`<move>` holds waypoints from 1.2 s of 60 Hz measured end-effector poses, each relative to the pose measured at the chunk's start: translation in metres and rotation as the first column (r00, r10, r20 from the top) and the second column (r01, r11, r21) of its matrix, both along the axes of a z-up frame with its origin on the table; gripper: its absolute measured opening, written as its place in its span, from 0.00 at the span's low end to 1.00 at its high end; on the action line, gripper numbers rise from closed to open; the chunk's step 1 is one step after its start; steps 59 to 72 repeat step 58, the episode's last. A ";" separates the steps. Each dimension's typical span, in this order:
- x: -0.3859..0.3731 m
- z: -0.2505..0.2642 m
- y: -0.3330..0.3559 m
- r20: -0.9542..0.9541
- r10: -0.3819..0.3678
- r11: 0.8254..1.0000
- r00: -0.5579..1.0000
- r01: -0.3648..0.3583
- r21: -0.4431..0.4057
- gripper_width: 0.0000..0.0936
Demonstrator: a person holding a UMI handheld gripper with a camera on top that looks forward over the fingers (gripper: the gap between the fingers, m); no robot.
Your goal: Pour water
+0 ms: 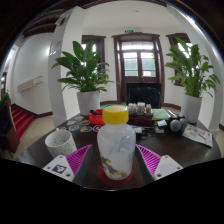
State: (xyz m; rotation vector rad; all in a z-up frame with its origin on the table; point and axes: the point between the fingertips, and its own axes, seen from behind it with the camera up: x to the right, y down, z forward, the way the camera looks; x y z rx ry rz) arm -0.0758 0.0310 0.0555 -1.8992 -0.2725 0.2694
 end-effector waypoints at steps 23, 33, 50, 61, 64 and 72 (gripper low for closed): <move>0.008 0.024 -0.149 0.038 -0.170 0.985 0.985 0.170 0.008 0.92; 0.008 0.038 -0.186 0.078 -0.217 0.976 0.973 0.215 0.038 0.92; 0.002 0.068 -0.214 0.055 -0.234 0.969 0.971 0.227 0.100 0.92; 0.000 0.083 -0.215 0.012 -0.247 0.962 0.969 0.244 0.124 0.92; 0.000 0.083 -0.215 0.012 -0.247 0.962 0.969 0.244 0.124 0.92; 0.000 0.083 -0.215 0.012 -0.247 0.962 0.969 0.244 0.124 0.92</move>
